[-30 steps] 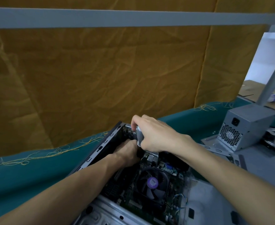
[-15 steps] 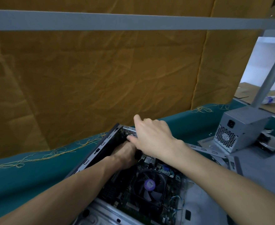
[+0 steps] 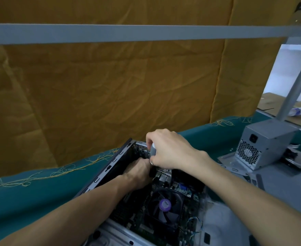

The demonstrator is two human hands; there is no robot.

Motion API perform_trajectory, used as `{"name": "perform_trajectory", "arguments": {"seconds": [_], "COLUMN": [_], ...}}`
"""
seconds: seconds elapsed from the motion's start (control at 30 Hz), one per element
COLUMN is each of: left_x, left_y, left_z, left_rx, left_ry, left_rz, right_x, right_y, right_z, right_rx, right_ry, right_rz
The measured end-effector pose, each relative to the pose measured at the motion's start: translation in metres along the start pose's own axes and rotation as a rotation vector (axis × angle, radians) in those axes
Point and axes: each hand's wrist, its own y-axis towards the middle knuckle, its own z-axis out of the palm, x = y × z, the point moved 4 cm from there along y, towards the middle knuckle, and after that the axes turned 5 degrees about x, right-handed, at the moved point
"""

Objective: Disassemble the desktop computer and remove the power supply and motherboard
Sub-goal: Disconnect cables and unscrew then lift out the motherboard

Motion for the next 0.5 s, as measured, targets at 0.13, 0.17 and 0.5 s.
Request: {"name": "perform_trajectory", "arguments": {"seconds": [0.13, 0.17, 0.5], "left_x": [-0.006, -0.007, -0.024], "left_y": [-0.004, -0.005, -0.048], "left_z": [-0.004, -0.008, -0.048], "left_rx": [0.015, 0.012, -0.013], "left_ry": [0.020, -0.005, -1.173], "left_rz": [0.023, 0.009, -0.188], "right_x": [-0.019, -0.028, -0.094], "right_y": [0.003, 0.004, -0.035], "right_z": [-0.023, -0.031, -0.028], "right_rx": [-0.104, -0.154, -0.130], "right_ry": [0.229, 0.287, 1.837], "right_rz": [0.077, 0.105, 0.367]}}
